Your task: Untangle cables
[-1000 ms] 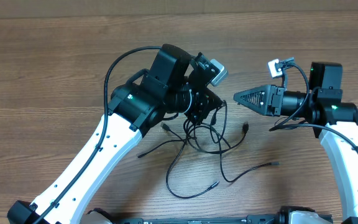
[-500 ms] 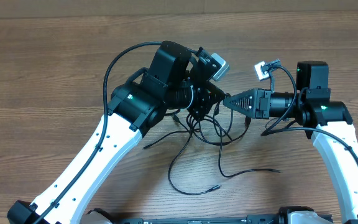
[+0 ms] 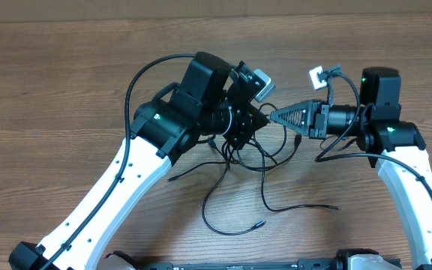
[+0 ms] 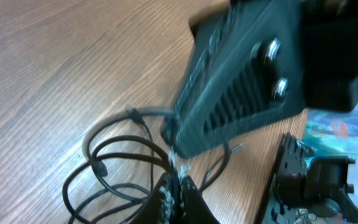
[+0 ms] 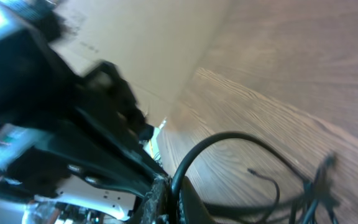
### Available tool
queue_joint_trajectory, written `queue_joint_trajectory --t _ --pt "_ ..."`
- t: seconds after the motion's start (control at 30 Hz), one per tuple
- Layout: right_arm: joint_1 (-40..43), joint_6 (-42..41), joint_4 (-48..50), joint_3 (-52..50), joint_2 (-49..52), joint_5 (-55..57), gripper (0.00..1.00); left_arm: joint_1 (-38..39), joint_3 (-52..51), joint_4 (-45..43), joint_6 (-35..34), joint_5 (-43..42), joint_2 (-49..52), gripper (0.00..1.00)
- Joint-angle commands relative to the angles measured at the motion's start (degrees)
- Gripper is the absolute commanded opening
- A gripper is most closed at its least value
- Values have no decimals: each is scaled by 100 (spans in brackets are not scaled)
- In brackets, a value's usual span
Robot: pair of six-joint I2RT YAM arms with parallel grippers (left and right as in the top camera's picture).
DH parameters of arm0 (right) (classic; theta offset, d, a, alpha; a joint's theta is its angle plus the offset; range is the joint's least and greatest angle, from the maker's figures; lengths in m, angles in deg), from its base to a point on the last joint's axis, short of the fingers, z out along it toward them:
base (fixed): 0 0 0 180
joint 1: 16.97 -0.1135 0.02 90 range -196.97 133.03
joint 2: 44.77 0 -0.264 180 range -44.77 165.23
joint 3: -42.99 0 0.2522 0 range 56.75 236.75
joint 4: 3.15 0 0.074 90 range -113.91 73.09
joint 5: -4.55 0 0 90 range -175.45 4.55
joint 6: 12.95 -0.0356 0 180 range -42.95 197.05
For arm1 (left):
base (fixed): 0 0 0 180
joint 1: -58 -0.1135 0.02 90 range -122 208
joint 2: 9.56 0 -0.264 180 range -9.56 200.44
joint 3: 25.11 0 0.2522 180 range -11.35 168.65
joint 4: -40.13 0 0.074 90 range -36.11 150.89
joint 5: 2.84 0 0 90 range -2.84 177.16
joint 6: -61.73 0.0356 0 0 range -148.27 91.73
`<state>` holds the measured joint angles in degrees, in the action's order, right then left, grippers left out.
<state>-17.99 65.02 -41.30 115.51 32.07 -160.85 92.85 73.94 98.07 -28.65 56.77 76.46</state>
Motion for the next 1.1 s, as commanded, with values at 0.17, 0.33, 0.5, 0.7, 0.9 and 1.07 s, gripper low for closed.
queue_joint_trajectory --t 0.17,0.33,0.5,0.7,0.9,1.07 --pt "245 -1226 1279 52 -11 -496 4 9 118 192 278 -166 -96 4" --pt "595 -1222 1019 50 -11 343 4 7 118 170 278 -310 -96 4" --pt "911 -1220 -4 50 -9 1547 72 -13 122 15 271 -313 -155 4" --pt "1010 -850 -765 50 -11 1596 100 -149 122 -525 136 -308 -566 4" --pt "791 -391 -960 52 -22 1213 100 -341 125 -1032 -247 -437 -1029 4" --pt "306 -205 -911 52 -55 1244 100 -597 125 -1447 -267 -542 -1473 4"
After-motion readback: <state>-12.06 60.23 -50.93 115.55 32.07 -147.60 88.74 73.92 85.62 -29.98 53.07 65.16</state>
